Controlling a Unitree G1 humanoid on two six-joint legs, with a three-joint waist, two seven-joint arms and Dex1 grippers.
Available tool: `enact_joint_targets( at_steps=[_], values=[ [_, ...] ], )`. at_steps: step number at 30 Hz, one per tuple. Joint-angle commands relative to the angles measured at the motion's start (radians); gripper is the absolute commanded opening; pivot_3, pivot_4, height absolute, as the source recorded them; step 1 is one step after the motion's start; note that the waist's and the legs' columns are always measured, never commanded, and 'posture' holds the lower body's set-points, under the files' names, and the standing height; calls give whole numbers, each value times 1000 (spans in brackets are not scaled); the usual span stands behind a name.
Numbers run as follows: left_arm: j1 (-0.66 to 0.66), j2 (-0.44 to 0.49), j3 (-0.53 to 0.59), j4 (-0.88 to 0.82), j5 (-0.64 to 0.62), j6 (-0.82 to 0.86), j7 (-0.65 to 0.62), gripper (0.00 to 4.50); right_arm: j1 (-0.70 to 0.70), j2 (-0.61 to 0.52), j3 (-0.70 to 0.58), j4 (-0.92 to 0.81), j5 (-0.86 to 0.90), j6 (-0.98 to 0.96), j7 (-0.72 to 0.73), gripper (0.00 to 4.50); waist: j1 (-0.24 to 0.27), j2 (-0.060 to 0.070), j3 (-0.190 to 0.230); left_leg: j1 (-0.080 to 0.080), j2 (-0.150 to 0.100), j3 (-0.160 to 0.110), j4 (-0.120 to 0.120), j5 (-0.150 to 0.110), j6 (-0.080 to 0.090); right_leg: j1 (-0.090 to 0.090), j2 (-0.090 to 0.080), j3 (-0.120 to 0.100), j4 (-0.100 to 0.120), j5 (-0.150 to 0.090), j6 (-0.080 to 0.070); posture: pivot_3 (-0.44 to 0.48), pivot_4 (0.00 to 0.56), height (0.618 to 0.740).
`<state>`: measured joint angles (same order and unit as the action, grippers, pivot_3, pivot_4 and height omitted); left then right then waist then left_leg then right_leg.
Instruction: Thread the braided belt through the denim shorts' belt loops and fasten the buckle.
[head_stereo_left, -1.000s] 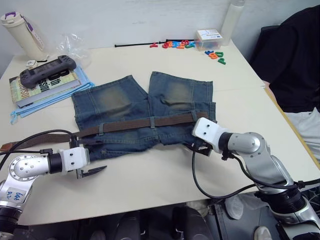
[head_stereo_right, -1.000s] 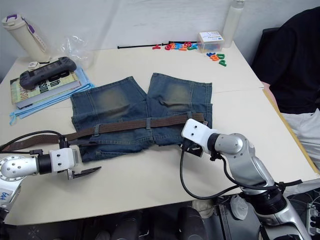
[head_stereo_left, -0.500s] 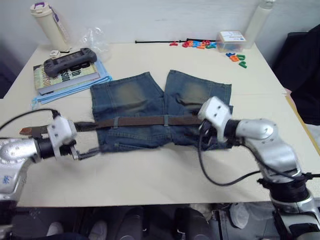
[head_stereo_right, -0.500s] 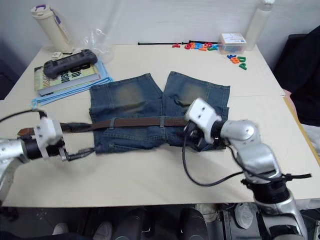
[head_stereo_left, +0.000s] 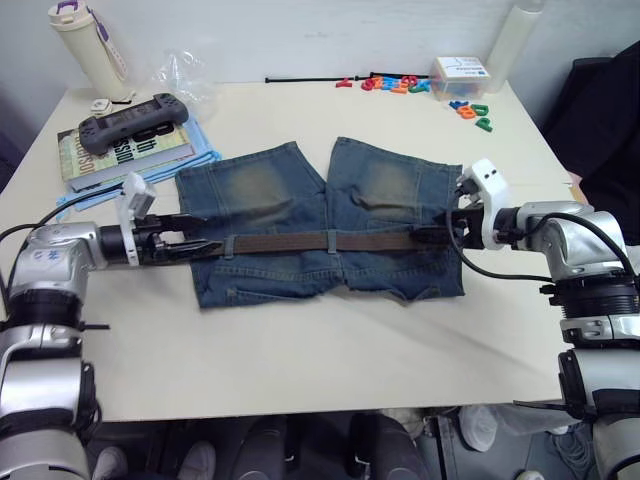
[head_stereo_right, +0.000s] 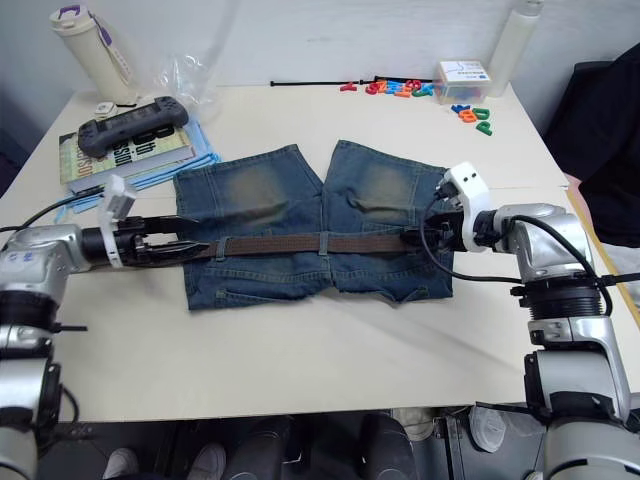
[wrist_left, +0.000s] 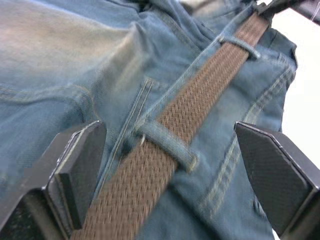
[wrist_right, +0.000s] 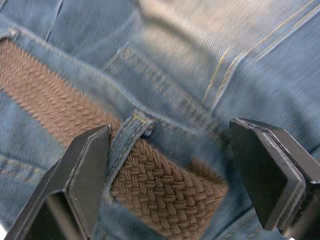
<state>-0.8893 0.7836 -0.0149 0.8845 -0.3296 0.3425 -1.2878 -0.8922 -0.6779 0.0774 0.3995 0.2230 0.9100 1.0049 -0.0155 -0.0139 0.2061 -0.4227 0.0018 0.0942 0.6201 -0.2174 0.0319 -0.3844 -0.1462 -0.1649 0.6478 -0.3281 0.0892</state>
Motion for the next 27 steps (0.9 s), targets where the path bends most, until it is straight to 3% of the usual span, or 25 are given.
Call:
enact_joint_targets(
  at_steps=[1, 6, 7, 9, 15, 16, 23, 27],
  values=[
    [-63, -24, -32, 139, 87, -60, -39, 4500, -44, 7, 24, 56, 7, -4, 47, 4014, -6, 0, 0, 0, 0, 0, 0, 0, 0, 0, 0, 0, 0, 0, 0, 0, 150, 716],
    [-104, -84, -61, 254, 175, -119, -27, 4500, -68, 26, 56, 136, -10, -40, 75, 4014, -13, -2, 1, -1, 0, 2, 2, -1, 1, -2, -1, 3, 3, 0, 0, 0, 150, 716],
    [-110, -94, -61, 274, 189, -130, -24, 4500, -73, 31, 59, 149, -14, -48, 79, 3794, -13, -2, 1, -1, 0, 2, 2, -1, 1, -3, -1, 3, 4, 0, 0, 0, 150, 716],
    [-120, -107, -53, 298, 206, -143, -20, 4500, -82, 39, 59, 166, -14, -56, 86, 3207, -13, -2, 1, -1, 0, 3, 4, -1, 1, -4, -2, 3, 6, 0, 0, 0, 150, 716],
    [-134, -120, -38, 334, 242, -171, -14, 4500, -95, 47, 59, 188, -16, -72, 101, 253, -13, -2, 1, -1, 0, 3, 8, -2, 3, -4, -3, 5, 9, 0, 0, 0, 150, 716],
    [-133, -120, -36, 336, 246, -175, -16, 4500, -96, 48, 59, 188, -15, -76, 103, 94, -14, -2, 1, -1, 0, 3, 9, -2, 3, -4, -3, 5, 9, 0, 0, 0, 150, 716],
    [-126, -125, -3, 315, 241, -220, -18, 1520, -94, 50, 30, 153, 1, -118, 102, 94, -15, -2, 1, -2, 0, 5, 9, -2, 3, -6, -3, 6, 11, 0, 0, 0, 150, 716],
    [-114, -127, 60, 238, 191, -267, -3, 1486, -46, 23, -11, 27, 22, -179, 99, 94, -15, -2, 1, -3, 1, 5, 10, -2, 3, -8, -3, 6, 12, 0, 0, 0, 150, 716]
  ],
)
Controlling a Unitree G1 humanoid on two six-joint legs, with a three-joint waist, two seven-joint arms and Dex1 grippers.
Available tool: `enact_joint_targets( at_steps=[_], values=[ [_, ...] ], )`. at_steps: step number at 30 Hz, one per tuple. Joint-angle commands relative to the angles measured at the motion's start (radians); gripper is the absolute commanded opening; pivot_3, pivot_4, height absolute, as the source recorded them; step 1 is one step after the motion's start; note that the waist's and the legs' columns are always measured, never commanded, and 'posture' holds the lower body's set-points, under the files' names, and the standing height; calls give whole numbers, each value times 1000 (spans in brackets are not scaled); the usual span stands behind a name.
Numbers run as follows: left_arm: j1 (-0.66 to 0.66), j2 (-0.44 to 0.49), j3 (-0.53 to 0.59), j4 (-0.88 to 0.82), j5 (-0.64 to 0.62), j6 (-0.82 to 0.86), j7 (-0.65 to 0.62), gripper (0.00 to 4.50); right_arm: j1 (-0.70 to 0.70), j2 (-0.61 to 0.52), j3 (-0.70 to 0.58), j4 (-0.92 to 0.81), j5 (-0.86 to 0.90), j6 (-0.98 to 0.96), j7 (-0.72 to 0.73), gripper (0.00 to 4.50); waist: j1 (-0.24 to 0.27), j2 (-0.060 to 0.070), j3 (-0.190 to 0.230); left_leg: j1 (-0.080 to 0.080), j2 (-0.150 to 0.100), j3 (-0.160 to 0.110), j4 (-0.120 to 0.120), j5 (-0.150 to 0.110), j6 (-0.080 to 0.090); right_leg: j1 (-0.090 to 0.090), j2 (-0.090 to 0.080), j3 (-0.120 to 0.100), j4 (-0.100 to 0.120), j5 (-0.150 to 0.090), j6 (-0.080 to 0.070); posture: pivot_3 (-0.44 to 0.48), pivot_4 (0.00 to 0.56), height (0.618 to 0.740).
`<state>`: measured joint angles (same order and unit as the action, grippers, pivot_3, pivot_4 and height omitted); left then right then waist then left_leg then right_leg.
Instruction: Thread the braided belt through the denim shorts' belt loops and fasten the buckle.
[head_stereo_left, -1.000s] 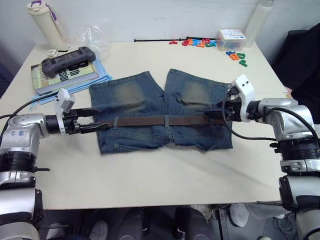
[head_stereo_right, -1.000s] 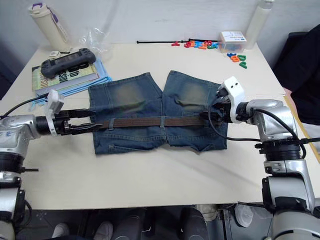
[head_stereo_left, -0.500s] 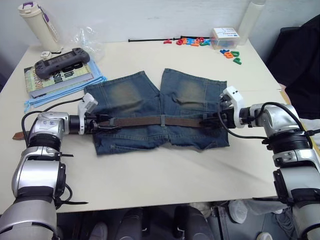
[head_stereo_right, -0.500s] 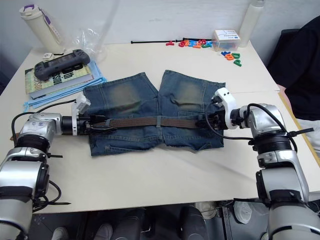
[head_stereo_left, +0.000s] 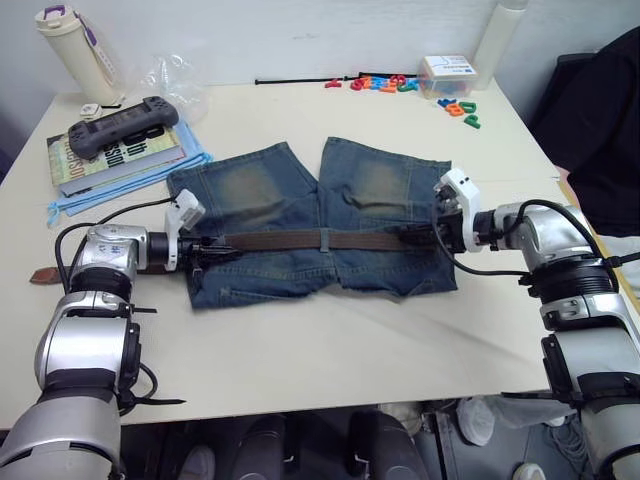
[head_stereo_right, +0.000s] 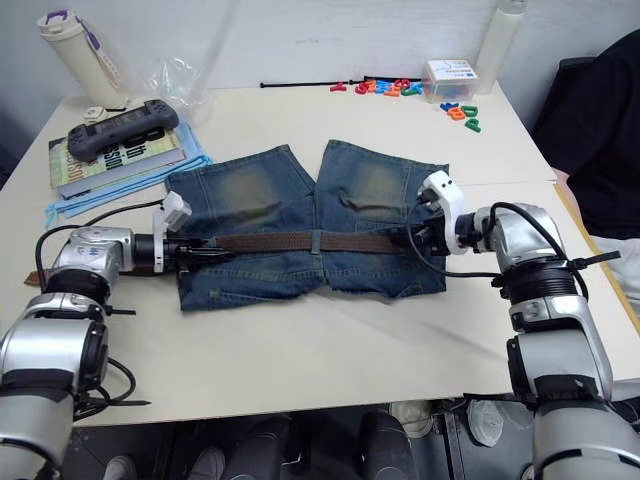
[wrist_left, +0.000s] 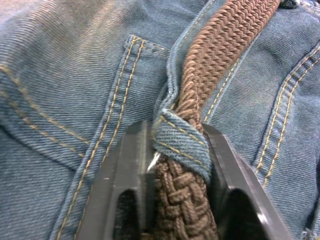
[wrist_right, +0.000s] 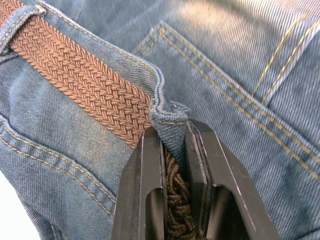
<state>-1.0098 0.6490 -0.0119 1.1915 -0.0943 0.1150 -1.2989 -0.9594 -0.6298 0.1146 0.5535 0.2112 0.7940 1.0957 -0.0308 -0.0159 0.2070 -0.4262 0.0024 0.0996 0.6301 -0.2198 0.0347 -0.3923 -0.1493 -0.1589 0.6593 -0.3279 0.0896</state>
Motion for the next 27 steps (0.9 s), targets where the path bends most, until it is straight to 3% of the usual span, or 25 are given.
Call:
enact_joint_targets(
  at_steps=[1, 5, 7, 10, 13, 17, 21, 27],
  values=[
    [15, 8, 77, -103, -61, -47, 10, 1486, 50, -39, -58, -180, 34, -94, 14, 94, 2, 0, 0, -1, 0, 0, 0, 0, 0, 0, 0, 0, 0, 0, 0, 0, 150, 716],
    [125, 11, 151, -360, -138, -54, 27, 1486, 185, -80, -142, -414, 97, -149, 26, 94, 4, 0, 0, -4, 0, -2, 1, 0, 0, -1, -1, -1, -2, 0, 0, 0, 150, 716],
    [240, 5, 205, -591, -181, -73, 90, 1486, 280, -101, -204, -562, 146, -181, 38, 94, 3, 0, 0, -4, 0, -2, 1, 0, 0, -1, 0, -1, -2, 1, 1, 0, 150, 716],
    [459, 1, 239, -913, -176, -211, 148, 1486, 410, -125, -279, -751, 210, -186, 32, 94, 1, 0, 0, -4, 0, -3, 0, 0, 0, 0, 0, 0, -4, 1, 1, 0, 150, 716],
    [649, -15, 265, -1108, -137, -389, 212, 1486, 542, -173, -302, -895, 211, -227, 41, 94, 5, 0, 0, -2, 1, -4, 0, -1, 0, 3, -2, 1, -6, 1, 0, 0, 150, 716],
    [868, -22, 284, -1192, -75, -668, 266, 1486, 721, -272, -291, -1017, 155, -281, 53, 94, 11, 0, 0, 5, 4, -6, 0, -9, 1, 13, -4, 2, -16, 2, 0, 0, 150, 716],
    [1048, -16, 276, -1145, -2, -888, 322, 1486, 890, -395, -251, -1083, 87, -300, 71, 94, 21, 0, 0, 6, 8, -6, 0, -16, 1, 16, -2, 1, -22, 3, -1, 0, 150, 716],
    [1130, 50, 277, -997, 45, -984, 380, 1486, 980, -475, -208, -1117, 26, -316, 51, 94, 34, 0, 0, 6, 10, -6, 1, -18, 2, 16, 0, 0, -23, 4, -2, 0, 150, 716]
  ],
)
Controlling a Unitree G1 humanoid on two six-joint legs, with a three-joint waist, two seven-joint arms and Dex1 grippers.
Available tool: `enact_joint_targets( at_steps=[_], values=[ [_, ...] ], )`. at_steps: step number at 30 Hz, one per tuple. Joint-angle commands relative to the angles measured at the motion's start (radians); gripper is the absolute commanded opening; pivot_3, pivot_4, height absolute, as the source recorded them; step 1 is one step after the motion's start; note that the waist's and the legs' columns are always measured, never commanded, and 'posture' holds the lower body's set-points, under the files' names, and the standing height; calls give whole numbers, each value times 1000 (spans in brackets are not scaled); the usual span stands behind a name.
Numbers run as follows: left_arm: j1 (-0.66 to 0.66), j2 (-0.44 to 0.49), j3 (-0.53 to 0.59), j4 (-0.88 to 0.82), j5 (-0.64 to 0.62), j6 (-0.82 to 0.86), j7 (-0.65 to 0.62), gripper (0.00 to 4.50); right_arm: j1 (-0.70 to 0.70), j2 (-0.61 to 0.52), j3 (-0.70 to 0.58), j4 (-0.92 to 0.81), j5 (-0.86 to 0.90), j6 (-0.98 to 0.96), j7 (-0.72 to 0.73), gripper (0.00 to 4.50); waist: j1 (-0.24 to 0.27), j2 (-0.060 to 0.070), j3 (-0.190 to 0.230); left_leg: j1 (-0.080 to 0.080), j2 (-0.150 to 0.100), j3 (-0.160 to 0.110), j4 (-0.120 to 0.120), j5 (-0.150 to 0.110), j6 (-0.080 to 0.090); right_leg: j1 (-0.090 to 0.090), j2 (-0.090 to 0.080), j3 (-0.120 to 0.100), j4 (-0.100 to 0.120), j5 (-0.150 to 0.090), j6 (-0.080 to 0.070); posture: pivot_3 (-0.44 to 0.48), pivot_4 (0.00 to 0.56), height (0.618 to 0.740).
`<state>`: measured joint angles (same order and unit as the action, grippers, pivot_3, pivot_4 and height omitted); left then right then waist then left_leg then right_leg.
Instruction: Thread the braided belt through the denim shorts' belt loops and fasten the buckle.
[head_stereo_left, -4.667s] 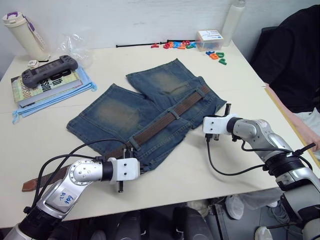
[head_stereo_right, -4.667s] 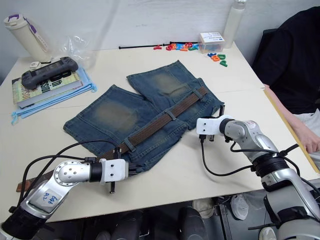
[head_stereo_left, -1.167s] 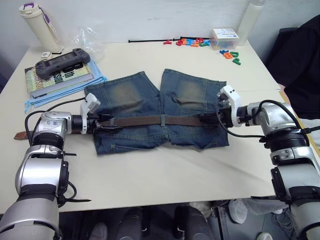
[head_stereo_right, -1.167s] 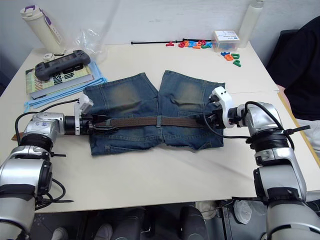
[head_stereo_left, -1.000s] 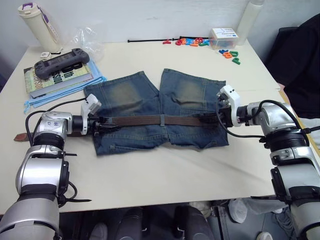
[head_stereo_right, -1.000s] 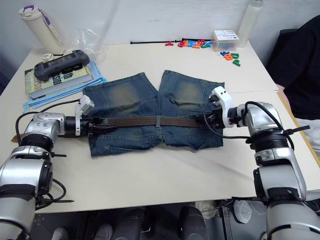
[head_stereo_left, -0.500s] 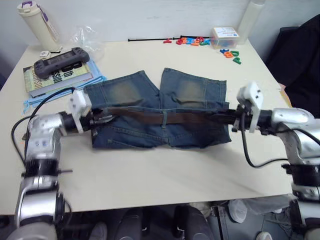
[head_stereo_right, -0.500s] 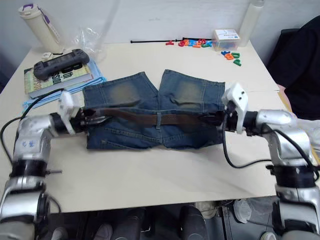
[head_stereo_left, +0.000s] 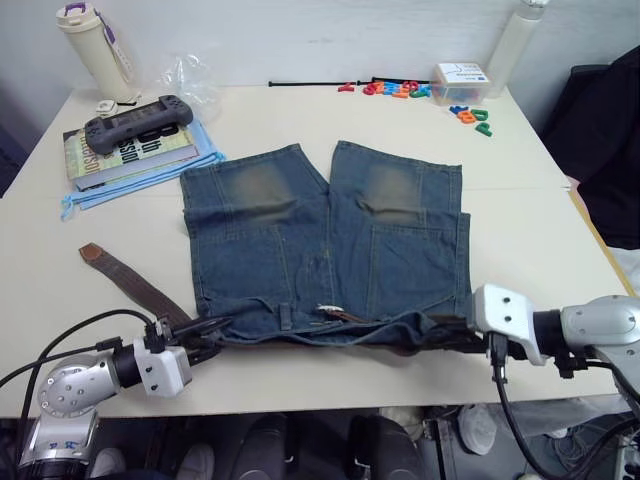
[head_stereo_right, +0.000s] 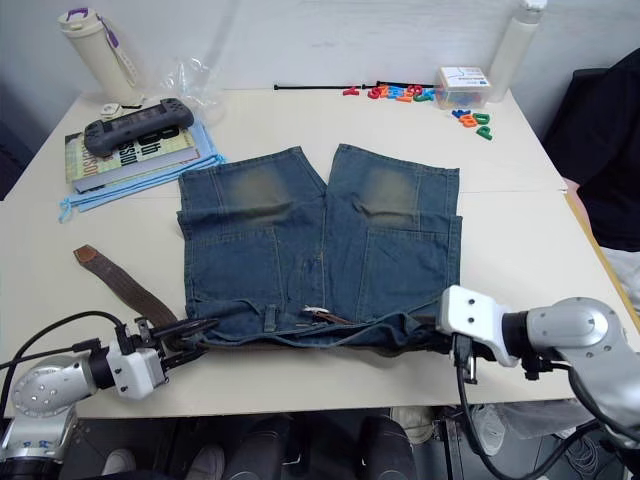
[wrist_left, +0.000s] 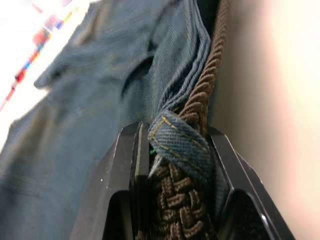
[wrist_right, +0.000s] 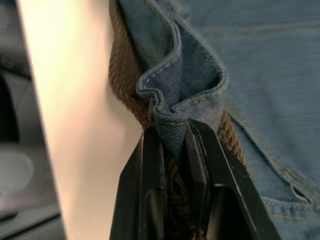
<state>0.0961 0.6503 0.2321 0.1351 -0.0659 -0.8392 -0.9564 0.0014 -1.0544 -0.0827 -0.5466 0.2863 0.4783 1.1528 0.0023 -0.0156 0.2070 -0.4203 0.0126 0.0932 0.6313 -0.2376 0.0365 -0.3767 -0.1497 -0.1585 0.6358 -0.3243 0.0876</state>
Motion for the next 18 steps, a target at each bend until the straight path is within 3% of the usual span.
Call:
enact_joint_targets(
  at_steps=[1, 3, 5, 6, 12, 18],
  values=[
    [31, 61, 26, 74, 21, -40, 40, 1486, 24, -61, -6, -14, -50, 2, -5, 94, 0, 0, 0, 0, 0, 0, 0, -1, -1, 0, 0, 0, 0, 0, 0, 0, 150, 716],
    [36, 81, 8, 93, 25, -51, 49, 1486, 34, -74, -4, -9, -56, -9, -7, 94, 0, 0, 0, 0, 0, 0, 0, -2, -1, 0, 0, 0, -1, 0, 0, 0, 150, 716],
    [39, 98, -15, 86, 16, -35, 52, 1754, 41, -89, -8, 2, -55, -8, -9, 1135, 0, 0, 0, 0, 1, 0, 0, -3, 0, 0, 0, 0, -3, 0, 0, 0, 150, 716],
    [40, 105, -25, 80, 9, -25, 53, 2042, 44, -94, -10, 6, -60, -13, -11, 1416, 0, 0, 0, -1, 1, 0, 0, -3, 0, 1, 0, 0, -3, 0, 0, 0, 150, 716],
    [82, 169, -74, -33, -113, 118, 1, 4470, 37, -125, -83, 25, -39, -17, 8, 4362, -5, 3, -1, 0, 1, 0, 0, -1, 4, 1, 1, 0, -4, 0, 0, 0, 150, 716],
    [159, 336, -67, -337, -389, 514, -137, 4491, -110, -139, -207, 18, 217, 151, 92, 4442, -6, 3, -1, 0, 2, -1, 0, -1, 4, 1, 1, 0, -4, 0, 0, 0, 150, 716]
  ],
)
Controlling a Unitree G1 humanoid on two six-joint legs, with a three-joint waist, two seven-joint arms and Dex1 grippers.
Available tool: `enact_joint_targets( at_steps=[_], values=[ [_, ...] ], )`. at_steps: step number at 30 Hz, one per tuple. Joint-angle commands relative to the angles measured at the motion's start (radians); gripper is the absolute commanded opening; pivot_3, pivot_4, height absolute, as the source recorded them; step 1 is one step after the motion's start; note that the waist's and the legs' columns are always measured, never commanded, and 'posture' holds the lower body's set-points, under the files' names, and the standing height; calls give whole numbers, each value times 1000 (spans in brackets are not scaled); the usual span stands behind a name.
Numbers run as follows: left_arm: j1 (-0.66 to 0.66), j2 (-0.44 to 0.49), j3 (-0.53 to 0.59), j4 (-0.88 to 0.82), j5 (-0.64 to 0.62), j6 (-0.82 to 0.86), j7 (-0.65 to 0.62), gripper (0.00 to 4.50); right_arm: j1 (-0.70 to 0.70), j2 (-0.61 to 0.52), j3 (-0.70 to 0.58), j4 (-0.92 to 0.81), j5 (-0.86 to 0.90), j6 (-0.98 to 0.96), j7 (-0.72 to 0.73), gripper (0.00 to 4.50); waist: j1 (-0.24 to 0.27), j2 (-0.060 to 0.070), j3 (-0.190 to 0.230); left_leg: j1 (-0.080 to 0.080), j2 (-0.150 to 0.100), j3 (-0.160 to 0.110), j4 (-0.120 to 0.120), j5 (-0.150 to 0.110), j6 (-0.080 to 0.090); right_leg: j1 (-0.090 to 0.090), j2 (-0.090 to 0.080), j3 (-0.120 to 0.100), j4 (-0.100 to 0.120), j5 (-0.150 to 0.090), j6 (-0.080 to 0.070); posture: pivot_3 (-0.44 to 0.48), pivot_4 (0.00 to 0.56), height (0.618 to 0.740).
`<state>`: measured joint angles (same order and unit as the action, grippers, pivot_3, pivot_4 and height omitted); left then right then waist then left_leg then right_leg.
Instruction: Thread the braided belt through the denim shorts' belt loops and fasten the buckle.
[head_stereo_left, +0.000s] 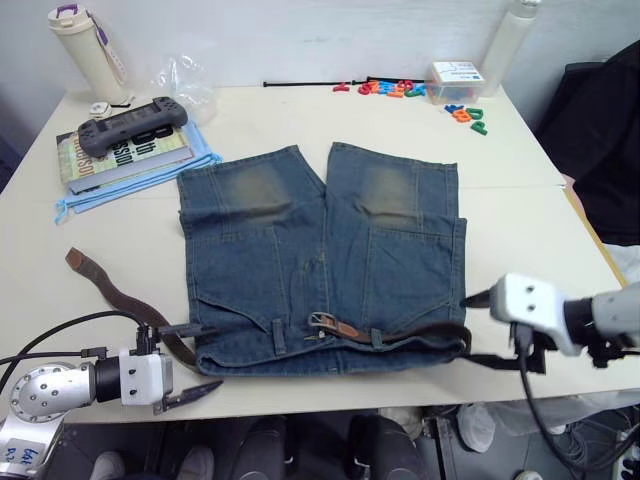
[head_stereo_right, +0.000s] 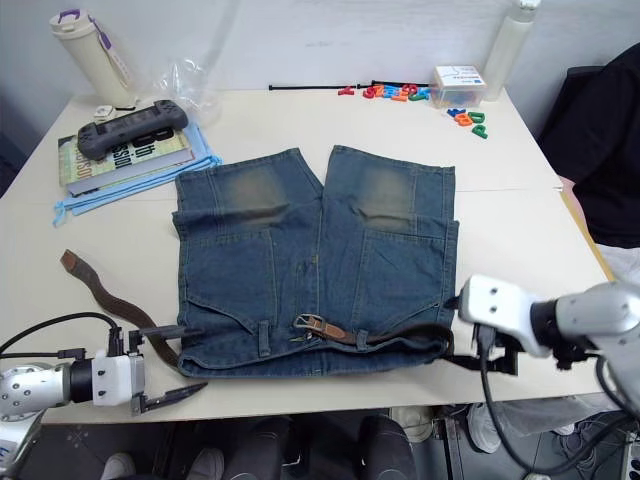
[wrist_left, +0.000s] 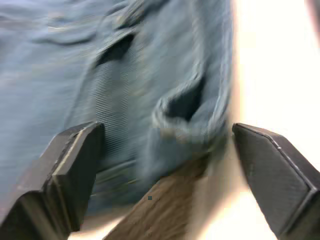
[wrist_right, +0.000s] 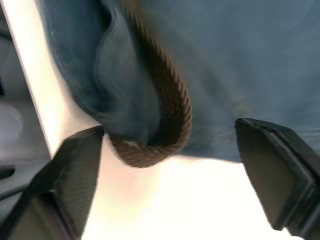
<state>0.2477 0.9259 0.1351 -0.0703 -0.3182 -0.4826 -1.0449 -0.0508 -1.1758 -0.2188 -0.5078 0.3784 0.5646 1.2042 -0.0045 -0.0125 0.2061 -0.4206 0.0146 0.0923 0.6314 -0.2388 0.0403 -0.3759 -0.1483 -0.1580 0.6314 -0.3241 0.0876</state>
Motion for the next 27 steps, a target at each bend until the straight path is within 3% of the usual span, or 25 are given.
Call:
enact_joint_targets(
  at_steps=[1, 5, 8, 12, 18, 24, 27],
  values=[
    [3, 88, 48, -165, -187, 224, -65, 4491, -104, -15, -71, -10, 158, 89, 38, 4442, 4, 0, 0, 0, 0, 0, 0, 0, 0, 0, 0, 0, 0, 0, 0, 0, 150, 716],
    [-68, 159, 89, -207, -328, 448, -110, 4491, -319, 33, 30, 72, 169, 151, -45, 4442, 1, 2, 1, 0, 0, 0, 0, 0, -1, 0, 0, 0, -1, 0, -1, 0, 150, 716],
    [-219, 168, 75, -126, -423, 641, -127, 4491, -480, 135, 178, 181, 90, 166, -126, 4442, -2, 3, 1, 0, 0, 1, 0, 0, -1, 0, 1, 0, -1, 0, -1, 0, 150, 716],
    [-490, 75, -29, 129, -271, 683, -82, 4491, -625, 276, 331, 396, -61, 157, -249, 4442, 0, 3, 1, 0, -1, 4, 0, 6, -8, -3, 2, 0, 4, 0, -1, 0, 150, 716],
    [-829, -92, -157, 578, -11, 620, 9, 4491, -739, 411, 463, 749, -202, 28, -244, 4442, 3, 1, 1, -5, -4, 14, 1, 10, -5, -11, 7, 0, 14, 1, 1, 0, 150, 716],
    [-1039, -220, -219, 940, 159, 520, 92, 4491, -814, 472, 539, 1022, -316, -93, -210, 4442, 0, -1, 0, -15, -3, 15, 13, 11, -2, -17, 7, 0, 18, 3, 4, 0, 150, 716],
    [-1075, -242, -258, 1036, 242, 457, 96, 4491, -831, 493, 561, 1100, -351, -124, -182, 4442, -2, -2, -2, -14, -2, 15, 16, 11, -2, -17, 7, 1, 22, 3, 4, 0, 150, 716]
  ],
)
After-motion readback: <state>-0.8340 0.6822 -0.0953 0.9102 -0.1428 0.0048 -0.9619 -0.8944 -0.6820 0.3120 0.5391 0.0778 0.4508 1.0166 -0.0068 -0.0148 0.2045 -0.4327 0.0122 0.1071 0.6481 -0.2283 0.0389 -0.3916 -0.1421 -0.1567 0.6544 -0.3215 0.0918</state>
